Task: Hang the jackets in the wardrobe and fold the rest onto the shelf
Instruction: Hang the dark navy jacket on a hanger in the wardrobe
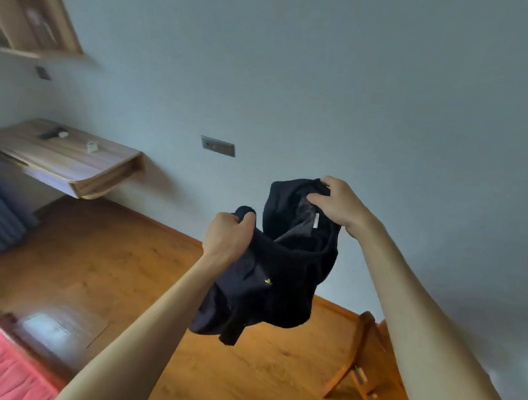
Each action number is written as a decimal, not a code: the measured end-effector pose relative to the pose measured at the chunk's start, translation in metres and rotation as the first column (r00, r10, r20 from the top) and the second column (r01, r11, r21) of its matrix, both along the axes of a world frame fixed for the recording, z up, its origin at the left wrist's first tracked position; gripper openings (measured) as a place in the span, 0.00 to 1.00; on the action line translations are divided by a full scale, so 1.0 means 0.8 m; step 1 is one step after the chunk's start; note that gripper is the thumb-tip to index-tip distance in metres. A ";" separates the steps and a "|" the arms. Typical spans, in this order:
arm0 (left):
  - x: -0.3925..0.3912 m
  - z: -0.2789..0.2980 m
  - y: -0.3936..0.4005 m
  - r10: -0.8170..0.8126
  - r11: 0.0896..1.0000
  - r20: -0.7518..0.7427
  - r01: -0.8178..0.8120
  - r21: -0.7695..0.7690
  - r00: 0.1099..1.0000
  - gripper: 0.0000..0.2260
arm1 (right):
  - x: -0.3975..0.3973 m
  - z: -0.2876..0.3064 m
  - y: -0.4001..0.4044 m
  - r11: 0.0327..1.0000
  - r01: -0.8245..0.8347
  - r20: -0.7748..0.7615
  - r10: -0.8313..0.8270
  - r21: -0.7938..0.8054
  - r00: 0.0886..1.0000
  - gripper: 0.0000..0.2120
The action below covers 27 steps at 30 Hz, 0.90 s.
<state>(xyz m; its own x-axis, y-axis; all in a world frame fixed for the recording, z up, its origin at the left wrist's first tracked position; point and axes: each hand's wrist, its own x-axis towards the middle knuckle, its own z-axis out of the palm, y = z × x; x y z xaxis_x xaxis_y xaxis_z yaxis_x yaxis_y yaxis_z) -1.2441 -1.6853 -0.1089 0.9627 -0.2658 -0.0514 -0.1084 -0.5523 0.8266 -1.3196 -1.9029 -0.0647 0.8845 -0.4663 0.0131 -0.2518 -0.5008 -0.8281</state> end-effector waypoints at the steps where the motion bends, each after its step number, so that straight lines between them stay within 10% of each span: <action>1: -0.007 0.001 0.011 0.004 0.996 -0.002 -0.004 0.085 1.000 0.19 | 0.005 0.003 0.010 0.997 -0.038 -0.022 0.037 -0.061 0.999 0.07; 9: -0.040 0.000 0.111 -0.008 0.943 0.210 -0.063 0.327 0.978 0.14 | 0.031 0.037 0.108 0.927 -0.230 -0.003 0.239 -0.296 0.971 0.07; 13: -0.045 0.016 0.137 -0.131 0.972 0.638 -0.029 0.234 0.759 0.19 | 0.030 0.047 0.164 0.890 -0.334 0.005 0.353 -0.311 0.936 0.10; 17: -0.043 0.024 0.145 -0.334 0.900 0.751 -0.044 0.434 0.569 0.28 | 0.019 0.047 0.206 0.836 -0.438 -0.039 0.452 -0.329 0.891 0.13; 27: -0.060 0.024 0.160 -0.284 0.956 0.634 0.263 0.129 0.719 0.15 | -0.032 0.051 0.200 0.870 -0.467 -0.057 0.464 -0.157 0.884 0.12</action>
<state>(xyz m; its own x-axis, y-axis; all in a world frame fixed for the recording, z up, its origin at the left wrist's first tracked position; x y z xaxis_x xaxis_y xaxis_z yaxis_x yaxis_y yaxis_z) -1.2919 -1.5574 -0.0896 0.6555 -0.5309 0.5370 -0.7547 -0.4357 0.4905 -1.3454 -1.7430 -0.0241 0.9994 0.0067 0.0352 0.0301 -0.6895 -0.7236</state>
